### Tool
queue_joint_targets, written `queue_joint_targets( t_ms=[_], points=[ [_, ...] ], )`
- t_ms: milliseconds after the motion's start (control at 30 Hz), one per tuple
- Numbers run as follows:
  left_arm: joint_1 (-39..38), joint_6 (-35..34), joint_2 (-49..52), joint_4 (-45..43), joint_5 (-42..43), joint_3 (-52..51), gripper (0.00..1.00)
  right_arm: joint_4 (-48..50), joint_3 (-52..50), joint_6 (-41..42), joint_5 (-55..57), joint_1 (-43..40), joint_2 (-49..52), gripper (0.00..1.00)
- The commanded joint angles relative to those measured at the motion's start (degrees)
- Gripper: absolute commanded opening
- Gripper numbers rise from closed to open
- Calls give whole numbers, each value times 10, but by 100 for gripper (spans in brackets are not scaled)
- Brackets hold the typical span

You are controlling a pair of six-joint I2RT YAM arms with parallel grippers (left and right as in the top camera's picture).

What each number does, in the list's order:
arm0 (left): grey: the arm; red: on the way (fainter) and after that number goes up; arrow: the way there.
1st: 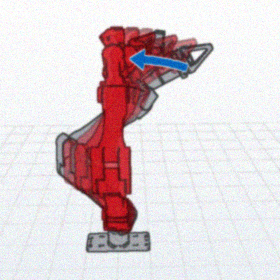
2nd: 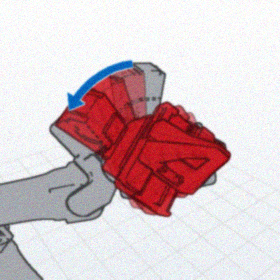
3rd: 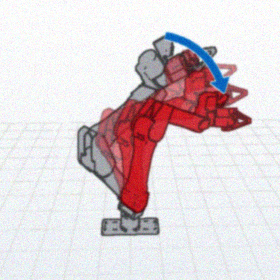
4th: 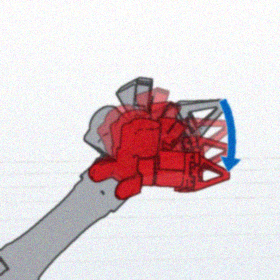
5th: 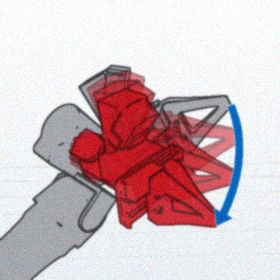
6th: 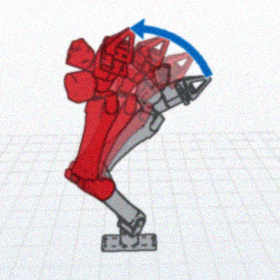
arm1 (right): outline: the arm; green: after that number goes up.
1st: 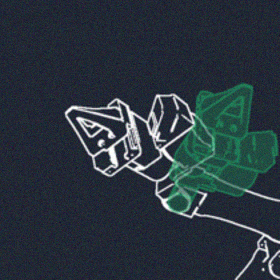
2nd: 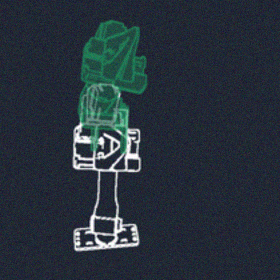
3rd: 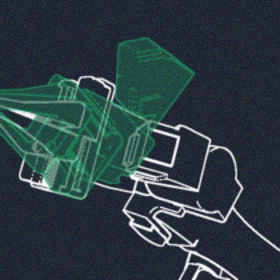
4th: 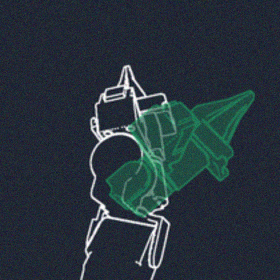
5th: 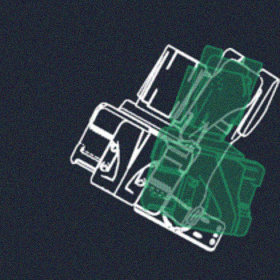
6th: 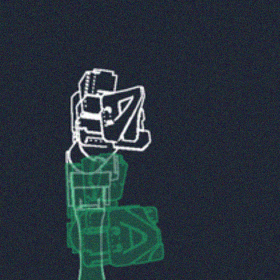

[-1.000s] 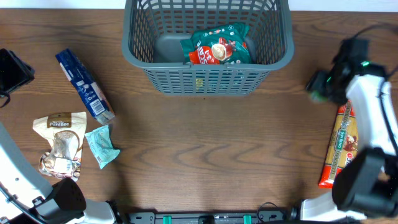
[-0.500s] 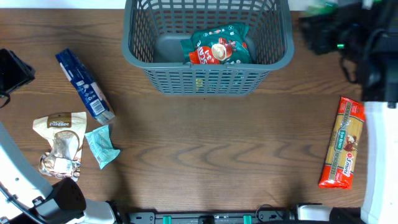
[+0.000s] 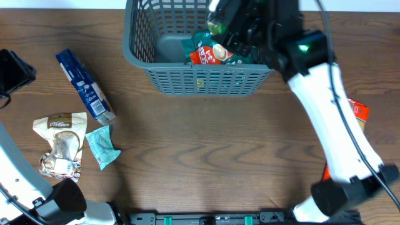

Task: Pack container
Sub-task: 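Carry the jar into the basket and open the right gripper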

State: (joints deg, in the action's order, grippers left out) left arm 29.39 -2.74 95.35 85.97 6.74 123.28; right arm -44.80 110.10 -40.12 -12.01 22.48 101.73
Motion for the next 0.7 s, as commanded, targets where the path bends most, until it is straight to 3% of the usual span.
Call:
queue_joint_targets(
  t_ms=[0, 333, 367, 400, 467, 633, 667],
  points=[
    [2, 6, -10, 3, 4, -3, 58, 9, 8, 10, -9, 3, 54, 1],
    [2, 6, -10, 3, 4, -3, 58, 5, 8, 66, -24, 3, 137, 2],
    [2, 6, -10, 3, 4, -3, 58, 1, 8, 69, -24, 3, 138, 19],
    [2, 6, -10, 3, 4, -3, 58, -3, 8, 69, -24, 3, 139, 50],
    [2, 6, -10, 3, 4, -3, 58, -7, 8, 69, -24, 3, 139, 76],
    [2, 6, -10, 3, 4, -3, 58, -8, 8, 89, -35, 3, 136, 99],
    [2, 6, -10, 3, 4, -3, 58, -9, 9, 89, -45, 1, 134, 99]
  ],
)
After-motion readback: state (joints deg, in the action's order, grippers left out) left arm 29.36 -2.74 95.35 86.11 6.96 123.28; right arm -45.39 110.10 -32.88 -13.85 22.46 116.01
